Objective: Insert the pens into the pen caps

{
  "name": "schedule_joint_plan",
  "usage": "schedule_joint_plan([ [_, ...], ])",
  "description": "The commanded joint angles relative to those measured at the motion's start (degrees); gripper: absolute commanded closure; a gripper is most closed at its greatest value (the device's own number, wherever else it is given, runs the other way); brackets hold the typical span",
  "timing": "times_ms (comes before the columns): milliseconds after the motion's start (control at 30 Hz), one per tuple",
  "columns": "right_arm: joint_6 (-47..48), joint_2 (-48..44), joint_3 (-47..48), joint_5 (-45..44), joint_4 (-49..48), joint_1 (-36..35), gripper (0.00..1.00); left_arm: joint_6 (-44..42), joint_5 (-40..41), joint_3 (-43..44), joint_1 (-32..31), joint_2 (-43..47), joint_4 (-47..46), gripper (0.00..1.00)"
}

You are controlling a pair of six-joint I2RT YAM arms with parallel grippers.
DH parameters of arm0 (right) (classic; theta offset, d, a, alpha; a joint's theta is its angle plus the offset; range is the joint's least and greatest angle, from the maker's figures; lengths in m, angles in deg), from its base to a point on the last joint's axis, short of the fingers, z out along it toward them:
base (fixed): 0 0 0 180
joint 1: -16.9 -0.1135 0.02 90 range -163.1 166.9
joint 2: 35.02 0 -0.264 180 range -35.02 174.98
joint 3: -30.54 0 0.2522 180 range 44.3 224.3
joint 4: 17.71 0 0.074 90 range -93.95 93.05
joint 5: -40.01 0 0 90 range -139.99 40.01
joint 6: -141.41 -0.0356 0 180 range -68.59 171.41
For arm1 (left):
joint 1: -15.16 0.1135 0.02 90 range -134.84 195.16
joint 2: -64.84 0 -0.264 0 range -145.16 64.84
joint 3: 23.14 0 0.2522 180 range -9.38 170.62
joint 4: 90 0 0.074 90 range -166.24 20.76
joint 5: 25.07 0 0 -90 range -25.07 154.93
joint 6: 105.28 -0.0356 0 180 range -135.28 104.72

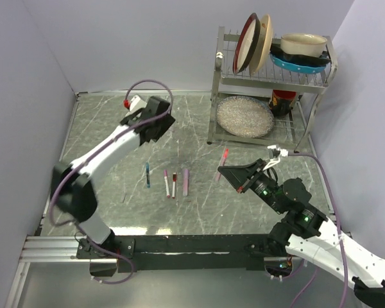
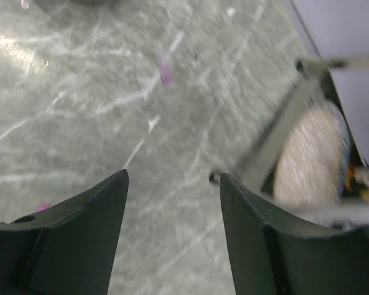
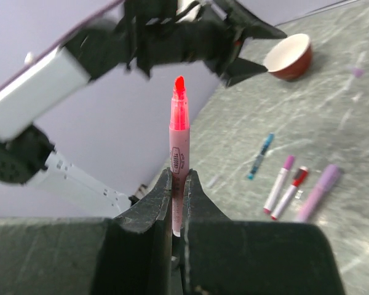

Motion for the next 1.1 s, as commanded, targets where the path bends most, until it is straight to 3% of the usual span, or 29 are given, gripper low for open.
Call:
schedule_joint_plan([
  [0, 3.8, -3.0, 0.9, -4.2, 5.1, -0.2, 1.0, 4.4, 3.5, 11.2, 2.0, -11.0, 9.4, 0.36],
  [233, 6.5, -6.3, 1.0, -7.1, 8.6, -0.2, 1.0, 4.4, 6.0, 26.0, 3.1, -29.6, 14.7, 0.42],
  [467, 7.8, -8.1, 1.5, -9.8, 11.5, -0.2, 1.0, 3.1, 7.4, 33.5, 3.2, -37.6, 12.3, 0.43],
  [1067, 10.4, -11.5, 2.9, -16.2, 14.2, -0.2, 1.0, -1.0, 6.1, 34.7, 6.1, -45.2, 6.4, 0.45],
])
